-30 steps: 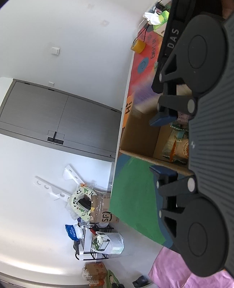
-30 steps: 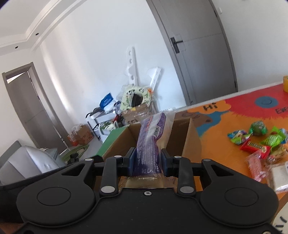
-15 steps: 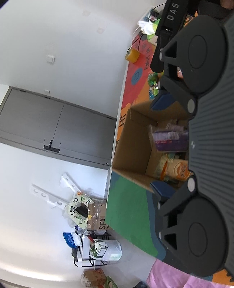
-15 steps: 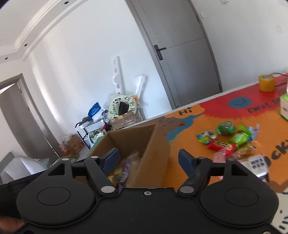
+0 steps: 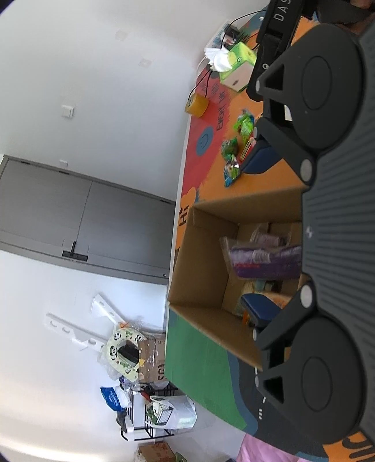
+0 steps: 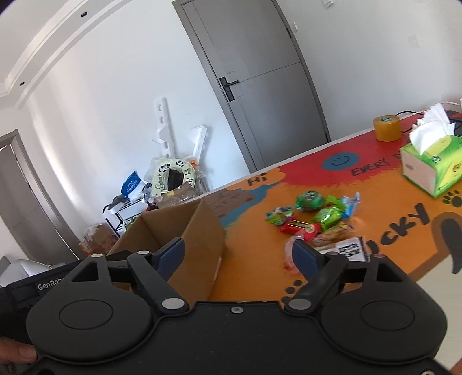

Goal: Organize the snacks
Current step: 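Withdraw both open tools from the box toward the table snacks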

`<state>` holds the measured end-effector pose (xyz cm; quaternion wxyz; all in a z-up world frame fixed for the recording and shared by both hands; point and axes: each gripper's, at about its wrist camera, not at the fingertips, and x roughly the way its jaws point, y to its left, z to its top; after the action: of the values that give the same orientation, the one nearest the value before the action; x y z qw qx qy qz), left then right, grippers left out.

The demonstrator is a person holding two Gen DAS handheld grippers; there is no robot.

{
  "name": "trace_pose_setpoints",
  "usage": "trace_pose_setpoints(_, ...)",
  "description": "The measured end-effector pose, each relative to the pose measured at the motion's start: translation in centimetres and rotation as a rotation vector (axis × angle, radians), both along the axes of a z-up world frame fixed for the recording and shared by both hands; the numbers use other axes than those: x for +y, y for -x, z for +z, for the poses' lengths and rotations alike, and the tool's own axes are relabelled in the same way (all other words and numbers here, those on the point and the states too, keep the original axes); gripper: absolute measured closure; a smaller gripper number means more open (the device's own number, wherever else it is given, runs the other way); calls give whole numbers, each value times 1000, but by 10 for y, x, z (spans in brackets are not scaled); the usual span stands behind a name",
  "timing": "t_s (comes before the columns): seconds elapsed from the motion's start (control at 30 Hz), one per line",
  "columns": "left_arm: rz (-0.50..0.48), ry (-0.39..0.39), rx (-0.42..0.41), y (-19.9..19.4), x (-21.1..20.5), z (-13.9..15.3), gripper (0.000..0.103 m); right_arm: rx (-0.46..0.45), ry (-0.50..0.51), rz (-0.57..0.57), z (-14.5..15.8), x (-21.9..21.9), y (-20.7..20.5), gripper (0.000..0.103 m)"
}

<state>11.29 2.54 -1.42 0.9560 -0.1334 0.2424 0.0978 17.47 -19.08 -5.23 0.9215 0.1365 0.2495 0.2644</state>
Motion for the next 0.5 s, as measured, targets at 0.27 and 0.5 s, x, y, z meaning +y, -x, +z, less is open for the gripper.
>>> trace_pose_setpoints(0.27,-38,-2,9,-3,-17,1,14,10,8,-21,-1,-21,-1,8)
trace_pose_setpoints(0.5,-82,-13,9,-8,-38,0,14,7,8,-53,-3,-42,0,1)
